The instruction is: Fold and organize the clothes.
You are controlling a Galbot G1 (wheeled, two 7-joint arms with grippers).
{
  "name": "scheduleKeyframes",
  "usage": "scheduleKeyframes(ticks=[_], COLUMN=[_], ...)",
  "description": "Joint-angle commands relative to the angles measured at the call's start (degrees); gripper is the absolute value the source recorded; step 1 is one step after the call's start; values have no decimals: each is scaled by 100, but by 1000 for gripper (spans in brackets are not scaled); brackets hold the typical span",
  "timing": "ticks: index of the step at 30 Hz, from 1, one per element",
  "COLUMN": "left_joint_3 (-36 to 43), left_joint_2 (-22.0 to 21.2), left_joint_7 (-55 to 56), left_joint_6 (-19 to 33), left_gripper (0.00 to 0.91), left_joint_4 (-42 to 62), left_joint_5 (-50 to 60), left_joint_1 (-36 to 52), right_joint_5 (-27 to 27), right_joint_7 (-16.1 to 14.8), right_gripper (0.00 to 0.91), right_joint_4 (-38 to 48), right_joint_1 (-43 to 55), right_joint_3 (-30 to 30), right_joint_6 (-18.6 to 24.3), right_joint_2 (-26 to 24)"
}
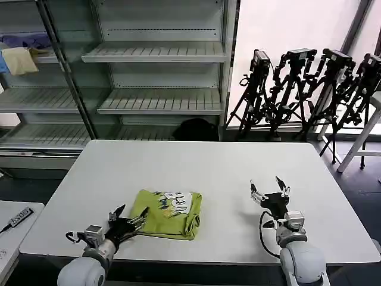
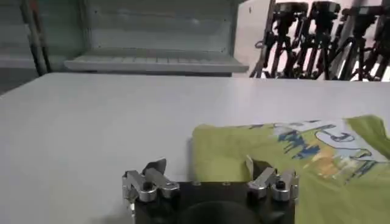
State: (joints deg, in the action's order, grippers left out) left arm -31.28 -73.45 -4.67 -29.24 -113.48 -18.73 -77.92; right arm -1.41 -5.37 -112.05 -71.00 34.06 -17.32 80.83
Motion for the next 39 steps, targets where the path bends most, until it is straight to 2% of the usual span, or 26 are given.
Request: scheduleKeyframes(ticks=[1, 3, 4, 22, 25, 31, 39], left_joint_3=[38, 34, 31, -57, -73, -451, -1867], left_joint_2=[-79, -86, -91, -84, -104, 3, 625], left_joint_7=[50, 34, 39, -33, -8, -176, -837], left_joint_6=[-88, -88, -100, -349, -186, 836, 842], left_gripper=[212, 30, 20, 10, 0, 0, 0], left_joint_4=[60, 71, 75, 116, 127, 133, -116], left_joint_5=[-79, -124, -163, -880, -863, 28, 546], left_joint_1=[-8, -15, -14, 36, 25, -69, 120], right_joint_5=[27, 33, 33, 83, 90, 79, 50], right_joint_7=[-13, -12, -9, 34, 41, 44, 45], right_gripper=[907, 907, 907, 907, 907, 907, 907], right_joint_4=[17, 16, 12, -24, -29, -30, 68], right_joint_1=[-16, -20, -21, -21, -25, -31, -23], right_joint_3=[10, 12, 11, 23, 29, 73, 112], right_joint_6=[76, 82, 83, 91, 92, 96, 158], right_joint_2=[6, 9, 10, 13, 12, -2, -12])
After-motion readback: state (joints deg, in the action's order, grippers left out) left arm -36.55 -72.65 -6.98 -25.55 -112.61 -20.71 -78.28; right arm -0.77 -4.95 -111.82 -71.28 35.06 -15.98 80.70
